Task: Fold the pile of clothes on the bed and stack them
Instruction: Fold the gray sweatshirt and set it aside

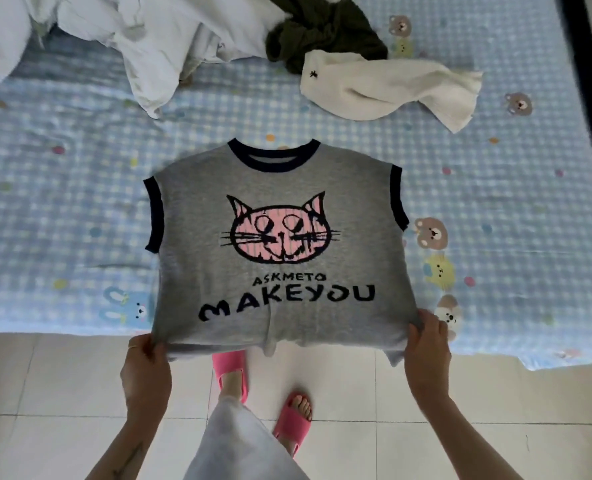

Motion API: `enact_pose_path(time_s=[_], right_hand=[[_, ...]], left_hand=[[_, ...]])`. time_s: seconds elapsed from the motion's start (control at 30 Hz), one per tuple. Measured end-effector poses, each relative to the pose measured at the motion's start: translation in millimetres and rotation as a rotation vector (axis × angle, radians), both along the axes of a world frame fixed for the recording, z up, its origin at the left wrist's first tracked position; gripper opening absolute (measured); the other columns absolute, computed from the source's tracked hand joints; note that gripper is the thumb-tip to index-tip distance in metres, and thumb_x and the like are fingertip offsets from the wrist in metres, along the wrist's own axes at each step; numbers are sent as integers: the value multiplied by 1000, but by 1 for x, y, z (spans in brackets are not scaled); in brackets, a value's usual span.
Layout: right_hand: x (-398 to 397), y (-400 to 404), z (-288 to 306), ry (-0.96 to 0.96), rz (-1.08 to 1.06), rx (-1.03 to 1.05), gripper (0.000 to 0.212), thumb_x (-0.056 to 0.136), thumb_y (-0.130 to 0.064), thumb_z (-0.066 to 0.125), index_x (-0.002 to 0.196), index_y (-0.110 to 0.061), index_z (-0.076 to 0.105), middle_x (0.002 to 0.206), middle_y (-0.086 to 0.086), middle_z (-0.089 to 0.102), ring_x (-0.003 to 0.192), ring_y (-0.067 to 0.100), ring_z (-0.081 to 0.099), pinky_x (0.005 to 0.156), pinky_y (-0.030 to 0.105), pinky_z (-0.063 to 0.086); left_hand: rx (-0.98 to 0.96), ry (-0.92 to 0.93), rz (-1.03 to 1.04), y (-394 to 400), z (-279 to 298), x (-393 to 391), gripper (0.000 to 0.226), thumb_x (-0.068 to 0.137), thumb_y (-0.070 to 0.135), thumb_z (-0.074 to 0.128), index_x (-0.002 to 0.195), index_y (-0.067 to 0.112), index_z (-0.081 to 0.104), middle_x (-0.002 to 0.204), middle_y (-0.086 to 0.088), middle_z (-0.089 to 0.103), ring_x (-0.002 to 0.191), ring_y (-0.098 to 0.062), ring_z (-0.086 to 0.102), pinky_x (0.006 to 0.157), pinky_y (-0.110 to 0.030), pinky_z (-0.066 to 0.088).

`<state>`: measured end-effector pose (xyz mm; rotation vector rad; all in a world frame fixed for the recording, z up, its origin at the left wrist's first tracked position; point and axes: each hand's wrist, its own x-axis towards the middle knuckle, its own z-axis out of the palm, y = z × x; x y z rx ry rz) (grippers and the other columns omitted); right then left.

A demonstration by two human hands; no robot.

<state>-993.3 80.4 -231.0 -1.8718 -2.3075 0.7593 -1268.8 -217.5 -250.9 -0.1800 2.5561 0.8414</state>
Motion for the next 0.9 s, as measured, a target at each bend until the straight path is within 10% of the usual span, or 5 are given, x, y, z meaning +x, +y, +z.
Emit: enact_pose_path(time_s=[0.5, 0.73, 0.9], right_hand=[[-147, 121, 34, 183, 6, 158, 14, 94, -14, 53, 106, -5, 56, 111, 16, 52, 89, 32, 55, 74, 32, 35], [-108, 75, 10, -30, 445, 89, 27, 91, -10, 57, 118, -5, 57, 120, 13, 54, 100, 33, 59, 70, 41, 55], [-68, 68, -5, -192, 771, -41, 51, 77, -10, 76, 125, -7, 61, 135, 10, 54, 124, 28, 51, 96, 44, 50]], left_hand=[[231, 261, -110, 120, 59, -153, 11, 94, 17, 51, 105, 18, 52, 91, -5, 62, 80, -26, 58, 64, -36, 46], [-102, 322, -835, 61, 8, -103, 37, 88, 7, 49, 123, -5, 56, 125, -25, 55, 111, -46, 55, 89, -54, 49], [-110, 468, -1152, 33, -20, -110, 69, 100, 40, 12, 116, -3, 64, 124, -20, 60, 117, -33, 49, 109, -31, 22]])
